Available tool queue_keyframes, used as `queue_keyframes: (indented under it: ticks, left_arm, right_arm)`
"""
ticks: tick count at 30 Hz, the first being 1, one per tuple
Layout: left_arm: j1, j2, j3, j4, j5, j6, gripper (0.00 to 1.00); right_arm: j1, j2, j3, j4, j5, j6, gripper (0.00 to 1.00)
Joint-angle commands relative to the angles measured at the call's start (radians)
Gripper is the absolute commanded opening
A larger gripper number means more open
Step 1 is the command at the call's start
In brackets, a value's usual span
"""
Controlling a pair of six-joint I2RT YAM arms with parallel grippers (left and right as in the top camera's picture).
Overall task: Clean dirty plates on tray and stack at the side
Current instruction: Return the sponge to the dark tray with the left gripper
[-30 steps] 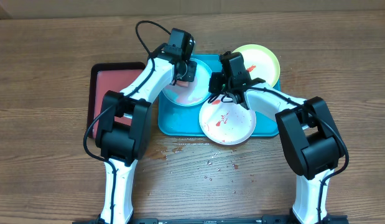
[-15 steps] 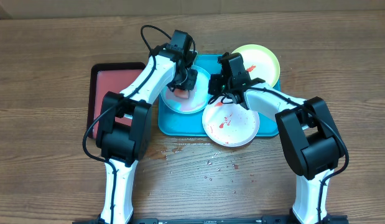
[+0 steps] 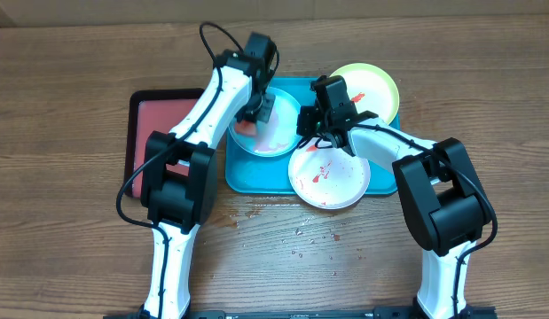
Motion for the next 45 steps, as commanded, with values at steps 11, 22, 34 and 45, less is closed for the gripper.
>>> queue_keyframes:
  ticks: [11,22,34,45]
  left_arm:
    - [0.150,-0.196,0.148,-0.193,-0.130,-0.078,0.04]
    - [0.377,-0.196,-0.009,-0.261,-0.066,-0.136,0.04]
    - [0.374,-0.198,-0.257,-0.132,-0.068,-0.177,0.05]
    - [0.372,-0.248,-0.262,-0.099,-0.050,-0.176,0.67]
  right_arm:
    - [0.008,0.011,-0.003,-0.052,-0.003,0.006,0.04]
    - [0.008,0.011,0.000,-0.055,-0.017,0.006,0.04]
    - [0.008,0.011,0.043,-0.092,-0.017,0.006,0.04]
    - [0.008,0.005,0.048,-0.117,-0.016,0.004,0.04]
